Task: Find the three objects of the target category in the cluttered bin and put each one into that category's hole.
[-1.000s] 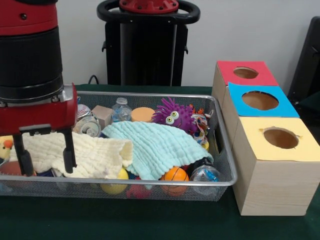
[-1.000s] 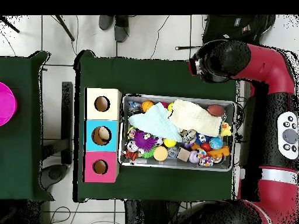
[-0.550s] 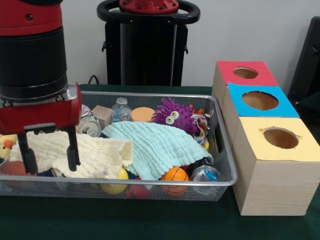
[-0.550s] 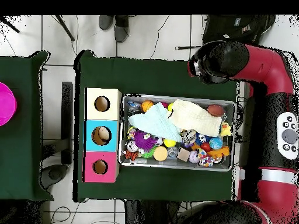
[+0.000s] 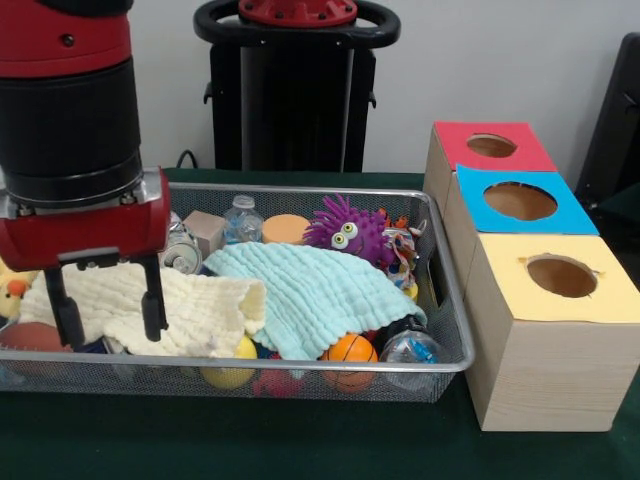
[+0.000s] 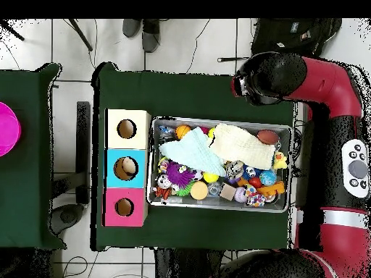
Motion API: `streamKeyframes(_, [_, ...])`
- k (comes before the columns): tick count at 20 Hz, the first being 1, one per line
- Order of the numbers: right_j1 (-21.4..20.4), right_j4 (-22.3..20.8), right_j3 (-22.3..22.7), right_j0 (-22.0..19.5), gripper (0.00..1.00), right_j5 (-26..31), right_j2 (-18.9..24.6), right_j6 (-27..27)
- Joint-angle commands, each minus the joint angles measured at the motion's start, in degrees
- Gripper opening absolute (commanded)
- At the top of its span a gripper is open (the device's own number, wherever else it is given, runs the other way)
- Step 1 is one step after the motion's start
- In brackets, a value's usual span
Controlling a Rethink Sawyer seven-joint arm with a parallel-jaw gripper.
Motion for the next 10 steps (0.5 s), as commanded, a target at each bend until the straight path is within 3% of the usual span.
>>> streamKeyframes(1, [0.3, 0.8, 10.4, -0.9, 1.0, -2.2, -2.2, -1.6])
streamKeyframes(10, [-2.0, 0.0, 15.8, -1.4, 1.0, -6.8, -2.1, -1.2])
